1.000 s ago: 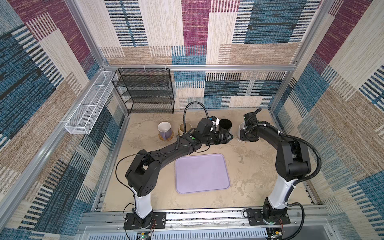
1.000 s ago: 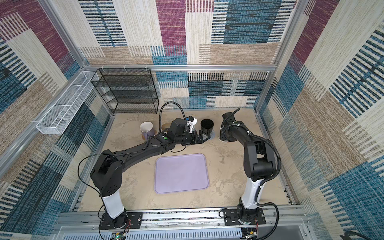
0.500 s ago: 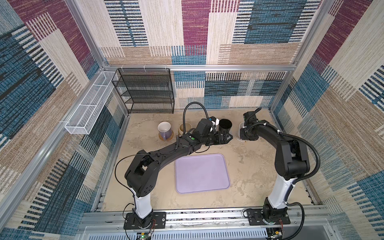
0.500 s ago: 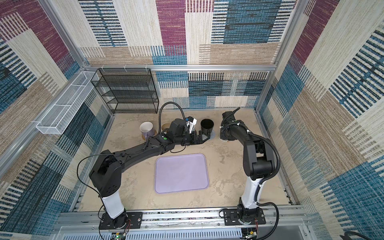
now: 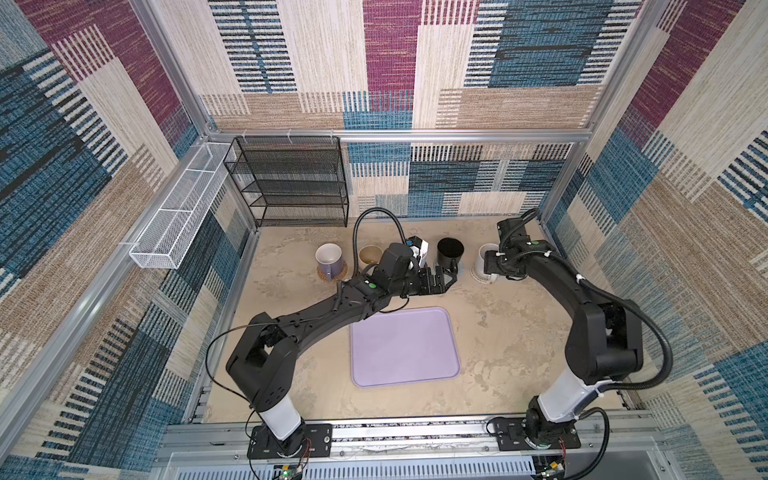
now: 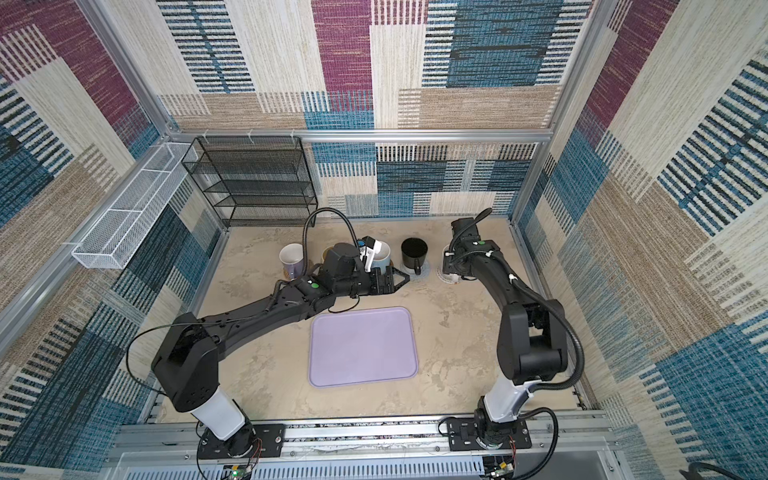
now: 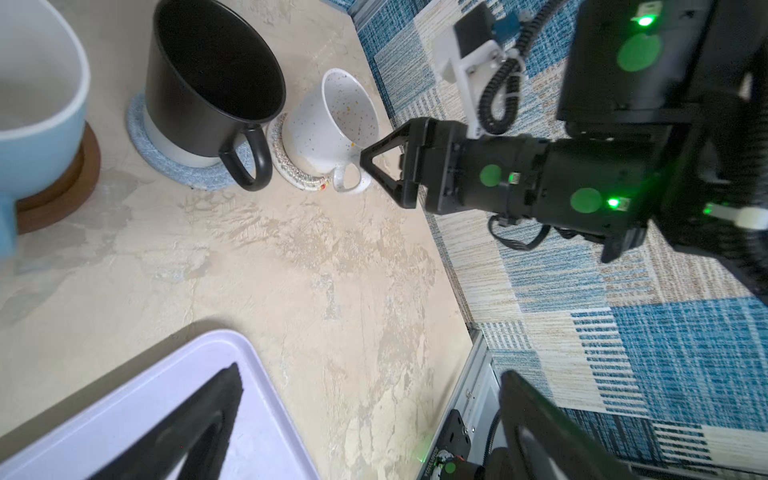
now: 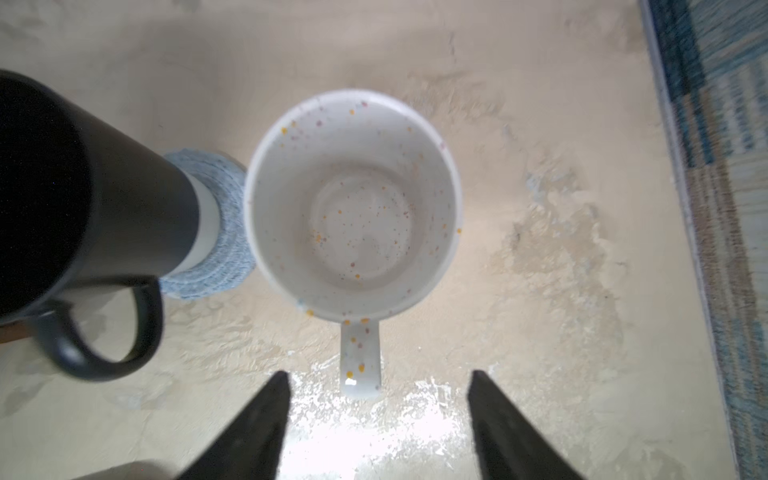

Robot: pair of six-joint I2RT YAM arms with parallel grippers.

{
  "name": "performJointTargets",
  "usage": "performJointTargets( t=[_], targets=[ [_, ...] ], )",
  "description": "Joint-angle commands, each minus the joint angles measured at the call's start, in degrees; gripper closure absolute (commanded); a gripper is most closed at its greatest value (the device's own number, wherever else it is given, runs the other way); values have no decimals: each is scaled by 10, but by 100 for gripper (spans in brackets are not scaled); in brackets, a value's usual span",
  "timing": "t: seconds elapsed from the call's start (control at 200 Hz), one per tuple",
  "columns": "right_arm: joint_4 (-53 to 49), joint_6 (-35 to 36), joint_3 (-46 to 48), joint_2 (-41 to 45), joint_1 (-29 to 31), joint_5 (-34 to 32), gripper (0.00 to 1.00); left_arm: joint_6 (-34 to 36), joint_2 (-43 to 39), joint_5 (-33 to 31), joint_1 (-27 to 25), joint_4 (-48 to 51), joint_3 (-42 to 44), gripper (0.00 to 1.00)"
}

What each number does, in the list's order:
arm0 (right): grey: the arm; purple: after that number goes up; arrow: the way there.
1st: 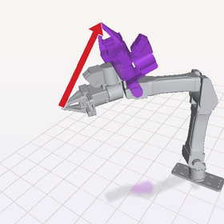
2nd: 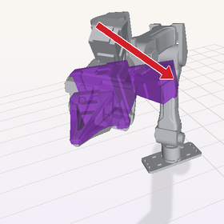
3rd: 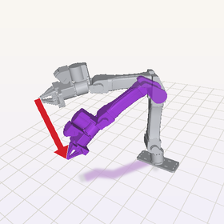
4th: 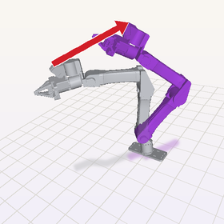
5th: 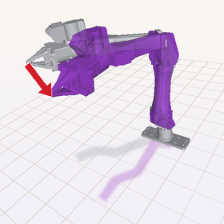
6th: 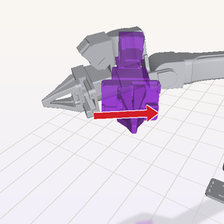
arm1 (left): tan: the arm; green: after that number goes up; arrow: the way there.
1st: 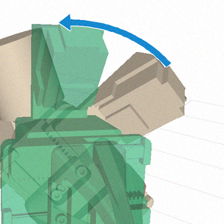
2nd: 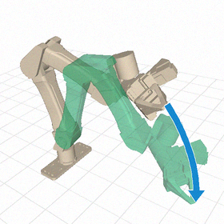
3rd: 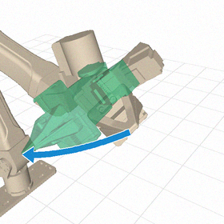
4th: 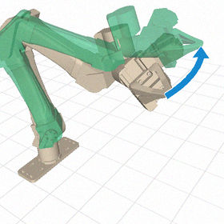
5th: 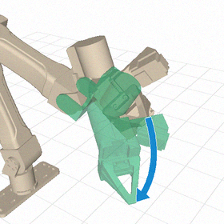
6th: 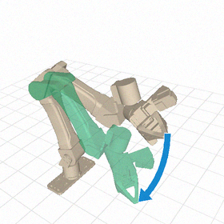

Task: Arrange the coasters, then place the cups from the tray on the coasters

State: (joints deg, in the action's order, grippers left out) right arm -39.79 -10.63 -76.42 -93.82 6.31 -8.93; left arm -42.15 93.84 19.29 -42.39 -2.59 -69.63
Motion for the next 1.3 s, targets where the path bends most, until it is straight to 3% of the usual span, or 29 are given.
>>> performJointTargets(
  t=[0.0, 0.125, 0.275, 0.341, 0.426, 0.526, 0.611, 0.686, 0.887, 1.012, 1.112, 1.292],
  targets=[
    [8, 2, 6, 44, 1, 22, 0, 37, -53, -51, 11, -5, 34, 1],
    [67, 1, 72, 137, 1, 30, 0, 106, -143, -156, 12, 25, 92, 1],
    [285, 14, 264, 281, 1, 34, 0, 182, -238, -348, 11, 60, 176, 2],
    [356, -3, 334, 334, 1, 48, 0, 183, -283, -435, 12, 24, 250, 4],
    [462, -51, 429, 386, 1, 37, 0, 213, -358, -454, 29, -62, 348, 6],
    [537, -39, 493, 403, 1, 34, 0, 256, -430, -508, 48, -103, 416, 4],
    [557, -16, 502, 378, 0, 10, 0, 322, -442, -547, 72, -79, 424, 3],
    [636, 15, 528, 343, 0, -12, 0, 396, -425, -575, 95, -150, 453, 2],
    [874, 108, 612, 264, -4, -50, 0, 426, -342, -493, 261, -238, 475, 2],
    [939, 112, 618, 211, -21, -36, 0, 459, -268, -471, 309, -319, 489, 2],
    [1018, 104, 632, 166, -32, -13, 0, 428, -234, -393, 355, -393, 508, 2],
    [1113, 116, 654, 109, -42, 10, 0, 402, -100, -337, 414, -533, 520, 2]
  ],
)
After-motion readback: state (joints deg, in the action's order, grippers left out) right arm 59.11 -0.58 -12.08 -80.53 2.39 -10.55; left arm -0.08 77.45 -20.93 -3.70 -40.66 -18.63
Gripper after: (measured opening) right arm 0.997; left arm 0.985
